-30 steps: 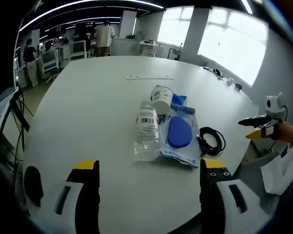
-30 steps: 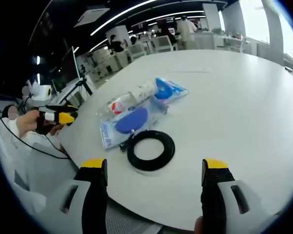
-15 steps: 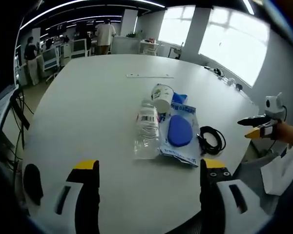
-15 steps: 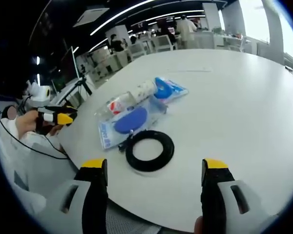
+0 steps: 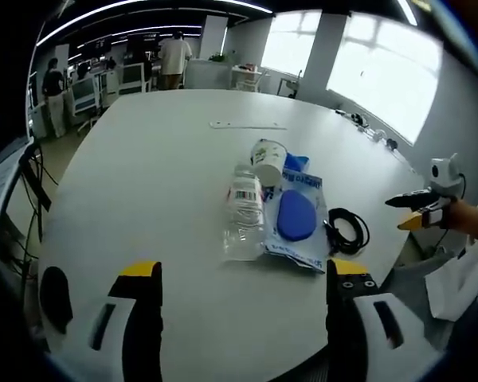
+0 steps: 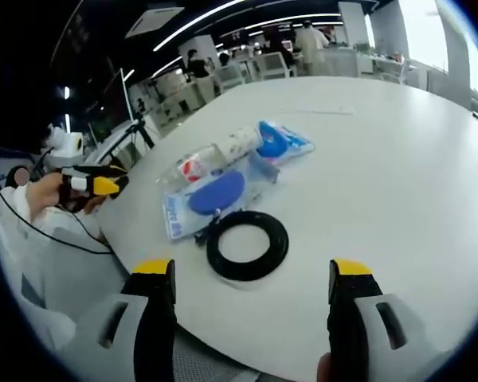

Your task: Arrange the tabletop items into an orderly group along one side of the table until the central work area is clear of visible clutter.

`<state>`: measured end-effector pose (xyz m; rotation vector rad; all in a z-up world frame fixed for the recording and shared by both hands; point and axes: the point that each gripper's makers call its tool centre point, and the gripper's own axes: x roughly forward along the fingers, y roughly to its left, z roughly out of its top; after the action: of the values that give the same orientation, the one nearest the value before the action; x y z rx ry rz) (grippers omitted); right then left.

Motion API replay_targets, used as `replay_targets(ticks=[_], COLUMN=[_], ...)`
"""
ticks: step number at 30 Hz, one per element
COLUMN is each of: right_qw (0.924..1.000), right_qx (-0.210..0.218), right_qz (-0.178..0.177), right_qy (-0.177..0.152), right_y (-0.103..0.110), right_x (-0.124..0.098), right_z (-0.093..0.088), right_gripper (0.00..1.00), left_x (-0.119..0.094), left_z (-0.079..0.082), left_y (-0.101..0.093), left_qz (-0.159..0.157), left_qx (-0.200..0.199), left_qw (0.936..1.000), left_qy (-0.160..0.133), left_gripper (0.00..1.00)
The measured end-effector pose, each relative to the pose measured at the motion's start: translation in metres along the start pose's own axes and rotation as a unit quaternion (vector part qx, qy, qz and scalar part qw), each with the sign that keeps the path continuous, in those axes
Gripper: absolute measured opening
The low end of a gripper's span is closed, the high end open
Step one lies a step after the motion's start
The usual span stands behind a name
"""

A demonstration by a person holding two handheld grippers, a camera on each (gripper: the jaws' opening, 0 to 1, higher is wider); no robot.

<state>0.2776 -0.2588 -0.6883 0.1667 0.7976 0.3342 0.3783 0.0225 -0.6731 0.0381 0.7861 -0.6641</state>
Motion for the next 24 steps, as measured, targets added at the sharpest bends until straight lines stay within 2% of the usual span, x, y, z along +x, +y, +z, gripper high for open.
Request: replay_targets(ticks=[13,24], right_qw=[0.9996,0.9995], right_qx=[-0.021,-0.020], right_qz=[0.010,0.012], right_qy=[0.016,0.023], right_y=[0.005,0.005], right_x=[0.012,0.019], right_z=[0.003,0.001], right_gripper=[0.76,0.76], left_x=[0.006,0.014], left_z=[0.003,0.007], left_y=[0.003,0.001], left_qz=[-0.008,-0.018], left_qx=[-0.001,-0.008], left_qw=[0.9999,0.9997], left_qy=[0.011,0.014], left_gripper=[0.86,0.87])
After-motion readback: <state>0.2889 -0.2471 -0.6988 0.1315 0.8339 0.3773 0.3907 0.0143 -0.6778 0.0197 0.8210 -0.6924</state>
